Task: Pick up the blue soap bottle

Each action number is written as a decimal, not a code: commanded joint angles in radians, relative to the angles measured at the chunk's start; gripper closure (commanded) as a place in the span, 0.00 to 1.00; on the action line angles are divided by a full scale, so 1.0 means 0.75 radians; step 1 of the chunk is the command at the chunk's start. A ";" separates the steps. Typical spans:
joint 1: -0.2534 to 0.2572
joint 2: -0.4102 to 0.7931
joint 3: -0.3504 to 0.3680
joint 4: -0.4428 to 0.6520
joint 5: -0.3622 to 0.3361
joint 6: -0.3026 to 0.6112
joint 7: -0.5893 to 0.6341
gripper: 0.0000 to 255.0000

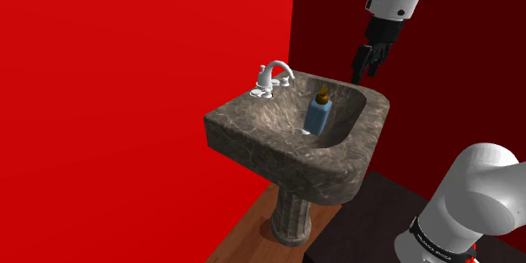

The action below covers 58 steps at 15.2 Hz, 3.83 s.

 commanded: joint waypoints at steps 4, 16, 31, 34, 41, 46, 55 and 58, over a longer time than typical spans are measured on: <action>-0.013 0.090 -0.035 -0.017 -0.042 0.113 -0.047 0.00; -0.058 0.550 -0.174 0.075 -0.157 0.523 -0.209 0.00; -0.082 0.881 -0.245 0.129 -0.170 0.828 -0.289 0.00; -0.082 0.878 -0.245 0.126 -0.171 0.828 -0.287 1.00; -0.081 0.878 -0.244 0.126 -0.171 0.828 -0.287 1.00; -0.081 0.861 -0.242 0.181 -0.169 0.756 -0.292 1.00; -0.077 0.832 -0.236 0.314 -0.165 0.595 -0.302 1.00; -0.076 0.828 -0.234 0.349 -0.164 0.557 -0.305 1.00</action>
